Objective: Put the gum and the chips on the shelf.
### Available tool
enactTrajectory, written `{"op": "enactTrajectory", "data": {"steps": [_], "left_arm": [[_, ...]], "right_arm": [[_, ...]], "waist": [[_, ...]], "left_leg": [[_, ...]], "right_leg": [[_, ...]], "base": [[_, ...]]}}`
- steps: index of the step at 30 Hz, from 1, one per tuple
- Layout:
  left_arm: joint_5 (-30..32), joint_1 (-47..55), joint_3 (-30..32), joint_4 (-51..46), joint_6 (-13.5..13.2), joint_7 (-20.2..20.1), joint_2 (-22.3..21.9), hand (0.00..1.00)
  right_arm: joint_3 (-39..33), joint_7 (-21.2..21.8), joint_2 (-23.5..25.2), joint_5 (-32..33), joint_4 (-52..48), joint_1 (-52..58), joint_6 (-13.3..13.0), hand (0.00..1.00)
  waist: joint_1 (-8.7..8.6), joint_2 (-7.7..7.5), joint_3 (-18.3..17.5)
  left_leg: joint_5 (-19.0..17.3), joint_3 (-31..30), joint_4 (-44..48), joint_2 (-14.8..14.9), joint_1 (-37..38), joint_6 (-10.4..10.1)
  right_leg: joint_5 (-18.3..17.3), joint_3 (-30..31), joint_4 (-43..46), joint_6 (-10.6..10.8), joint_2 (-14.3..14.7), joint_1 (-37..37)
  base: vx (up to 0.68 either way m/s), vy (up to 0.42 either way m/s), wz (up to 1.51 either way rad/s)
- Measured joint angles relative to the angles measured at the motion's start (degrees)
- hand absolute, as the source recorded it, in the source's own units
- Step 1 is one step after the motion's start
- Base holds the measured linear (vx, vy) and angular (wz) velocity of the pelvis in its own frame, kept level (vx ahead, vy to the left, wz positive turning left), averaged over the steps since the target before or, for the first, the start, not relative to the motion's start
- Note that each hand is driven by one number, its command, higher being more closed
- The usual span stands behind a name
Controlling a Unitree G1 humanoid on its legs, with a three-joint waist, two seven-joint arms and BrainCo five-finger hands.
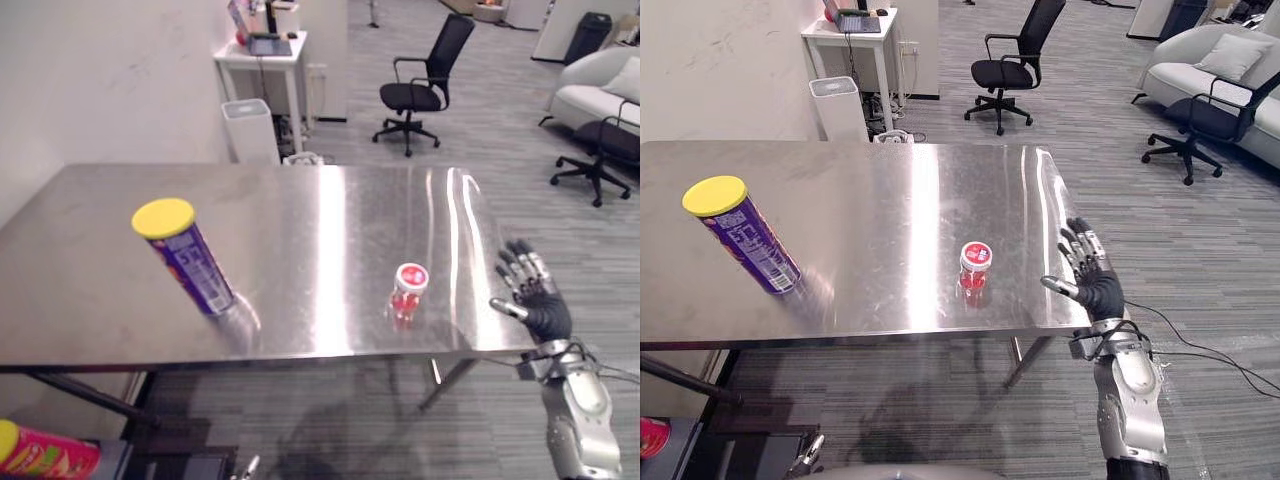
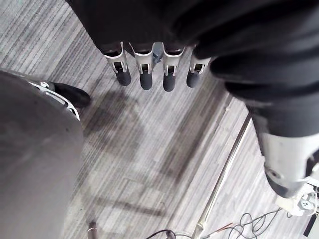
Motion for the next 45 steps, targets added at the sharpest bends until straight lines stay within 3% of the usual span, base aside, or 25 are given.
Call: {"op": "enactTrajectory", "data": {"steps": [9,18,26,45], "left_arm": [[0.06,-0.38,-1.62,1.23,0.05,0.04,0.37,0.0],[0.14,-0.53,-3.34,1.29,0.48,0.04,0.63,0.0],[0.26,-0.53,-3.97,1.0,1.04,0.04,1.48,0.0],[2.49,-0.53,-6.02,-1.15,1.4,-0.34,2.05,0.0]], "right_arm": [[5.72,-0.66,-1.09,-1.21,3.53,-2.78,1.4,0.0],[8.01,-0.96,-4.35,-3.74,8.1,-5.04,1.6,0.0],[8.01,-3.99,-4.73,-10.32,13.18,-9.38,-0.07,0.0],[8.13,-4.56,-7.81,-12.61,19.15,-17.17,-1.39,0.0]], "waist": [[0.21,1.01,0.78],[-0.01,1.42,1.55],[0.12,1.04,1.78],[1.35,1.61,3.85]], "left_leg": [[0.71,-3.07,-0.12,-0.46,-0.87,0.57],[2.3,-6.01,-0.42,-0.67,-2.14,0.09],[2.56,-6.55,-0.24,-0.79,-2.17,0.48],[2.65,-8.8,-0.29,-0.95,-2.85,0.54]], "right_leg": [[1.07,-1.93,0.37,-0.22,-0.48,-0.24],[-1.44,-4.21,0.41,0.4,-0.68,-0.1],[-0.84,-4.64,0.33,0.51,-0.6,0.31],[-1.01,-6.68,-0.28,0.25,-0.5,1.08]], "base": [[-0.07,-0.007,0.09],[-0.07,-0.026,0.13],[0.03,0.0,0.03],[0.02,-0.002,0.05]]}}
